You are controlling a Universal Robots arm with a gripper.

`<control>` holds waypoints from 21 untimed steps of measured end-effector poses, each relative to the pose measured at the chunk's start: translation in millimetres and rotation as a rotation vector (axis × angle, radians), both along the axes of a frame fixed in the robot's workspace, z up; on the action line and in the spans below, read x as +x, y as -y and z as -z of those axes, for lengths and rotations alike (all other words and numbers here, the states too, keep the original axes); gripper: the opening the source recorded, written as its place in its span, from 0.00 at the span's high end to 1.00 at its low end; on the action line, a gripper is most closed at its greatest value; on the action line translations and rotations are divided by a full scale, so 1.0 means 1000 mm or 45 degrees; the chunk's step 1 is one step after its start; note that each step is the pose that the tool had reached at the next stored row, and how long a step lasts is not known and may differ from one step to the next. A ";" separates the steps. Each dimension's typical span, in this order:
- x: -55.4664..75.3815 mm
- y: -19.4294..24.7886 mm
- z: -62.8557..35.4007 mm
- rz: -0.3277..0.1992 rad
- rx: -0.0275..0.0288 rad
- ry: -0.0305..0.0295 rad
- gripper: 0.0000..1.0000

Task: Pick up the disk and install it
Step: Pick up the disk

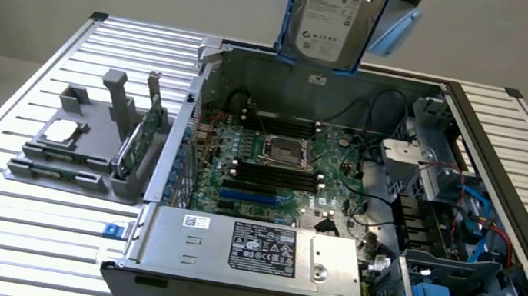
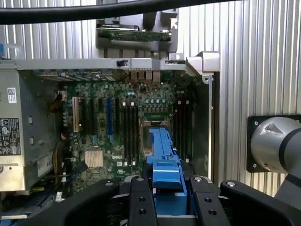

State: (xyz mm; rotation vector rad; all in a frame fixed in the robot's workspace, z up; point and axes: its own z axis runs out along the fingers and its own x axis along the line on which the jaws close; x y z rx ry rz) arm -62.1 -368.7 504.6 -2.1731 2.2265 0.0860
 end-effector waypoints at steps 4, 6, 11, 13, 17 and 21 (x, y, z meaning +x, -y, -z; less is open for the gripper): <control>0.010 0.0104 -0.0003 0.000 0.0001 -0.0003 0.67; 0.016 0.0162 -0.0004 0.000 0.0000 -0.0004 0.67; 0.030 0.0303 -0.0005 0.000 0.0000 -0.0004 0.67; 0.036 0.0361 -0.0005 0.000 0.0000 -0.0004 0.67; 0.047 0.0474 -0.0005 0.000 0.0000 -0.0004 0.67; 0.060 0.0585 -0.0005 0.000 0.0000 -0.0005 0.67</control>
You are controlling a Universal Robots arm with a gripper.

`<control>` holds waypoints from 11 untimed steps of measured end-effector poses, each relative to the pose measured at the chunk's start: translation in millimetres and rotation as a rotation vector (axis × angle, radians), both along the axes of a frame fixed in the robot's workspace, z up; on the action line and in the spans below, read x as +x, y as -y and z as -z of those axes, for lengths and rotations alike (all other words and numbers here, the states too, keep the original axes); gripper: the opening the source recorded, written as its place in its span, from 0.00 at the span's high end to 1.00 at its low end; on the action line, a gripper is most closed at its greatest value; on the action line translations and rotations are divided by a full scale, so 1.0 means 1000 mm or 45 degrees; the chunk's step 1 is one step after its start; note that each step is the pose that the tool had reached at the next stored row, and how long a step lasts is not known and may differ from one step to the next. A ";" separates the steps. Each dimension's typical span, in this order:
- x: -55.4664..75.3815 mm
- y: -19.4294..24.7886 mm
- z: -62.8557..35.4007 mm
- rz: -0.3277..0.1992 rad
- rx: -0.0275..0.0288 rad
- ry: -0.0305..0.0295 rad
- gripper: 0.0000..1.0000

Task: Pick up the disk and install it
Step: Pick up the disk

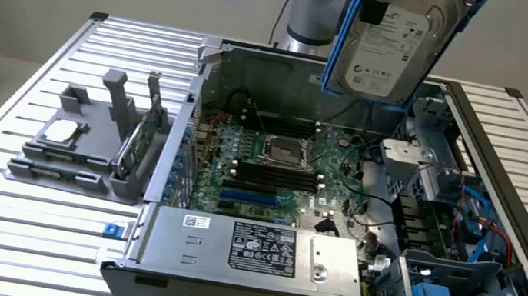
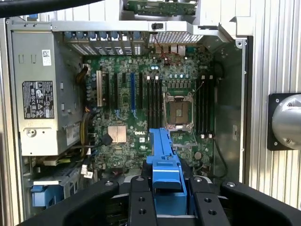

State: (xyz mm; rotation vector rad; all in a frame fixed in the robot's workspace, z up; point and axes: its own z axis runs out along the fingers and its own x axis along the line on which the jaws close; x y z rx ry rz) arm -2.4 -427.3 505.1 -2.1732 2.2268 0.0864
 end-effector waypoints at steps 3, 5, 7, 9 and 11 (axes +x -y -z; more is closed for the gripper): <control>0.010 0.0075 0.0000 0.000 0.0001 -0.0001 0.67; 0.015 0.0122 0.0000 0.000 0.0000 -0.0001 0.67; 0.020 0.0171 0.0000 0.000 -0.0003 -0.0001 0.67; 0.024 0.0217 0.0000 0.000 -0.0015 -0.0001 0.67; 0.027 0.0261 0.0000 0.000 -0.0036 -0.0001 0.67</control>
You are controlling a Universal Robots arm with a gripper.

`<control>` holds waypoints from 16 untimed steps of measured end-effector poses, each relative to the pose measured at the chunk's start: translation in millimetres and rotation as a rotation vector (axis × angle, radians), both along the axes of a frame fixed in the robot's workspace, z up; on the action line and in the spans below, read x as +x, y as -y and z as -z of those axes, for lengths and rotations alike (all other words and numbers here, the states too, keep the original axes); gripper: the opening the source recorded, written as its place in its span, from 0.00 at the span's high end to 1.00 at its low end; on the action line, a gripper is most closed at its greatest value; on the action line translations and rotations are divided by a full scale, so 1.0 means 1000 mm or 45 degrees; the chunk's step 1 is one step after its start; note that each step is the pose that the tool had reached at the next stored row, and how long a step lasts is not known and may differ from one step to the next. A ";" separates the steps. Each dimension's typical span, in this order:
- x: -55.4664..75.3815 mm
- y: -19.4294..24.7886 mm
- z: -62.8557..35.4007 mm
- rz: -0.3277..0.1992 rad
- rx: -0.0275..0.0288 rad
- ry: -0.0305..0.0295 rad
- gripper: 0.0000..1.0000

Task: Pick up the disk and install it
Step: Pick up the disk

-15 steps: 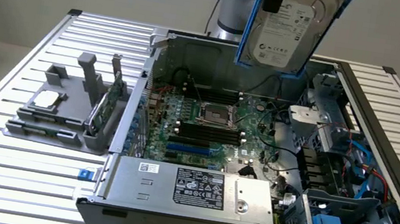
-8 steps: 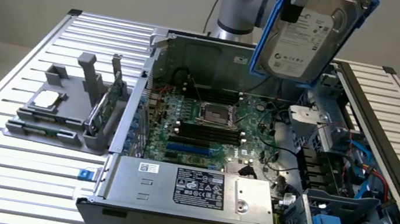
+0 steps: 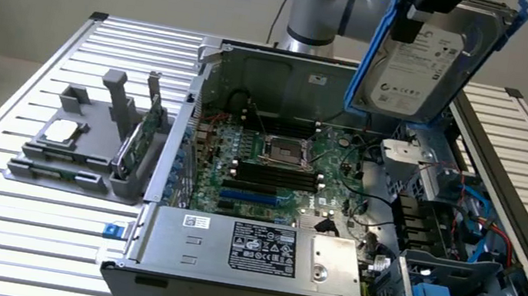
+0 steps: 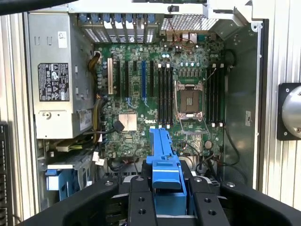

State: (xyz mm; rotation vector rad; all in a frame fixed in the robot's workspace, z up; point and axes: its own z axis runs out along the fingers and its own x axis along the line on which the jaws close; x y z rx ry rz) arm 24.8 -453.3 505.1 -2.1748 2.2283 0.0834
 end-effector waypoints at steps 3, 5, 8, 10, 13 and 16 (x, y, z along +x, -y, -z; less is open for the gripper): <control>0.005 0.0072 0.0000 0.000 -0.0023 0.0000 0.67; 0.009 0.0124 0.0000 0.000 -0.0036 0.0000 0.67; 0.013 0.0191 0.0000 0.000 -0.0057 0.0000 0.67; 0.015 0.0233 0.0000 0.000 -0.0076 0.0000 0.67; 0.018 0.0302 0.0000 0.000 -0.0099 0.0000 0.67; 0.022 0.0380 0.0000 0.000 -0.0108 0.0000 0.67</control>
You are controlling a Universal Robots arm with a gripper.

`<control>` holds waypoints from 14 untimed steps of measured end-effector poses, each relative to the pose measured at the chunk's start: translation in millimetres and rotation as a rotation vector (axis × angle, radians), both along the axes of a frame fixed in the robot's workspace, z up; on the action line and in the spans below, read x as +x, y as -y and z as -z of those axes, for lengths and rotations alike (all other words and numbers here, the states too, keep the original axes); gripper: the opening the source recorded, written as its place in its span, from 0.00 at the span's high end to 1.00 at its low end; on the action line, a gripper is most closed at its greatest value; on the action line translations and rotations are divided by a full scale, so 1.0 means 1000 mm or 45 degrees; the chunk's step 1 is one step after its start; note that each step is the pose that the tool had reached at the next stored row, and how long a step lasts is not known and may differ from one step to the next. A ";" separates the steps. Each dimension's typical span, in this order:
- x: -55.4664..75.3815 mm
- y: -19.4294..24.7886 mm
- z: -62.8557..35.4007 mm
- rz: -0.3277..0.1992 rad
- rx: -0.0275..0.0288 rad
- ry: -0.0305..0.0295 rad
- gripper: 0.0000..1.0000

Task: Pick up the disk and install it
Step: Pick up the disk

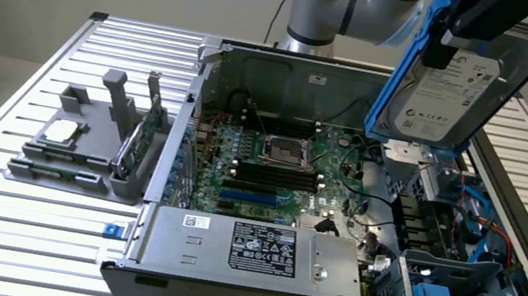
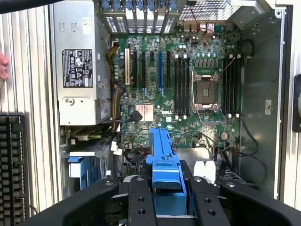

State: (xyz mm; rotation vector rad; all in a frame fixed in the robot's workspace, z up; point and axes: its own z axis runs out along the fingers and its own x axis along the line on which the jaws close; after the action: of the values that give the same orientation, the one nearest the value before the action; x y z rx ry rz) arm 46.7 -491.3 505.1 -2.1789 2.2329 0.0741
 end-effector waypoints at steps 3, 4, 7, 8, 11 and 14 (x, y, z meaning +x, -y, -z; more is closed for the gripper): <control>0.004 0.0088 0.0000 0.000 -0.0002 0.0000 0.67; 0.005 0.0116 0.0000 0.000 -0.0003 0.0000 0.67; 0.009 0.0207 0.0000 0.000 -0.0002 0.0000 0.67; 0.011 0.0238 0.0000 0.000 -0.0002 -0.0001 0.67; 0.016 0.0334 0.0000 0.000 -0.0001 -0.0007 0.67; 0.023 0.0430 0.0000 0.000 -0.0002 -0.0020 0.67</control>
State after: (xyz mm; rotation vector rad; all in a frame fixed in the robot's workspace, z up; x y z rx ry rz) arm 69.4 -534.3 505.1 -2.1798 2.2337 0.0757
